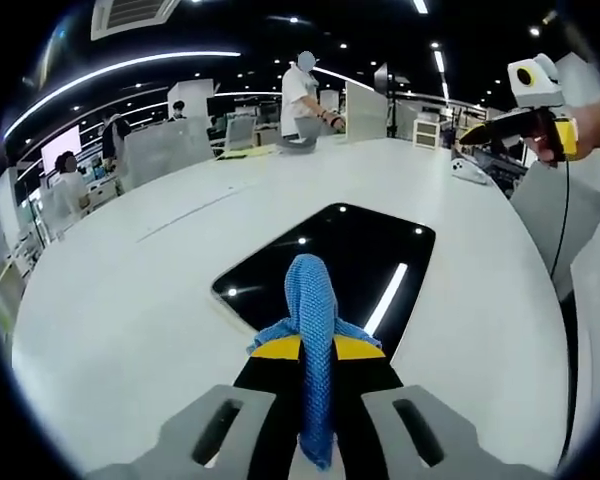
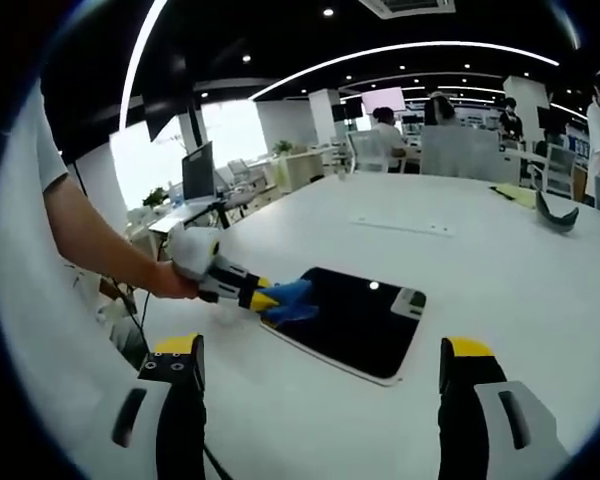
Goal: Wipe the mirror surface with the cleaning cloth until all visible marks leave the cleaned area.
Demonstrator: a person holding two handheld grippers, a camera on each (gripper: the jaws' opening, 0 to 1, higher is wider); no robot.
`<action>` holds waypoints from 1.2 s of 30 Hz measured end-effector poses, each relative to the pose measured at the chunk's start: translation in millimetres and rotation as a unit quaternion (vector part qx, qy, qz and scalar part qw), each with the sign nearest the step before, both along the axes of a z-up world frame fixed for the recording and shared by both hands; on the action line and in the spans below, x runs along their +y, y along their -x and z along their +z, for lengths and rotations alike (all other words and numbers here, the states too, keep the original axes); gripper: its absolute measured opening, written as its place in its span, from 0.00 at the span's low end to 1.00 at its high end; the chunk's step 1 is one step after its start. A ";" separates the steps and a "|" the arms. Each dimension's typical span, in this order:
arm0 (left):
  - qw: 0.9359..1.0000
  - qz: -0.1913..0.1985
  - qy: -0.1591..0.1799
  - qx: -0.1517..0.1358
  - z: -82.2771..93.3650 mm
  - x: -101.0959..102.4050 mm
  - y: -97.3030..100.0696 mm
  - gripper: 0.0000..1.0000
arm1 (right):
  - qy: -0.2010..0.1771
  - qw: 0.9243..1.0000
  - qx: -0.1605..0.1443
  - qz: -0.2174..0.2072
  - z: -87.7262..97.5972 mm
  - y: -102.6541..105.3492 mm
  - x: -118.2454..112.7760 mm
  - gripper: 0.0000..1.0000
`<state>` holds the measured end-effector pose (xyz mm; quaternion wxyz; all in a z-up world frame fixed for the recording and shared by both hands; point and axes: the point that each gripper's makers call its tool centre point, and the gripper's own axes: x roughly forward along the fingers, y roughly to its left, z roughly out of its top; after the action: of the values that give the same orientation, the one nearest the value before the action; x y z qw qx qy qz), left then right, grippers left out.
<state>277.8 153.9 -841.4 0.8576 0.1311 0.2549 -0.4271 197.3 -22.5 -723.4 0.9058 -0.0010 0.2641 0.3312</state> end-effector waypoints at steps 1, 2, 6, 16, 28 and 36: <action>1.000 0.000 0.000 0.000 -0.1 -0.6 0.8 0.07 | -0.001 1.000 0.000 -0.001 0.0 -0.1 -0.6 0.97; 1.000 -0.001 0.000 0.000 0.3 -1.9 2.4 0.07 | -0.001 1.000 0.000 -0.002 -0.1 0.1 -1.3 0.97; 1.000 -0.001 0.003 0.001 0.1 -3.7 4.0 0.07 | 0.000 1.000 0.002 -0.005 -2.6 1.1 -3.6 0.97; 1.000 -0.009 0.002 0.002 -0.3 -8.9 7.8 0.07 | -0.004 1.000 0.001 -0.005 -1.3 1.3 -2.0 0.97; 1.000 -0.022 0.006 0.001 -0.4 -19.4 13.3 0.07 | -0.006 1.000 0.003 -0.004 -2.2 0.9 -2.0 0.97; 1.000 -0.027 0.011 -0.001 -0.2 -25.9 15.7 0.07 | -0.007 1.000 0.005 -0.005 -3.1 1.5 -1.5 0.97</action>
<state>262.1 128.0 -841.5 0.8475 0.1289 0.2458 -0.4525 195.8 -24.0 -726.5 0.9063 0.0083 0.2659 0.3283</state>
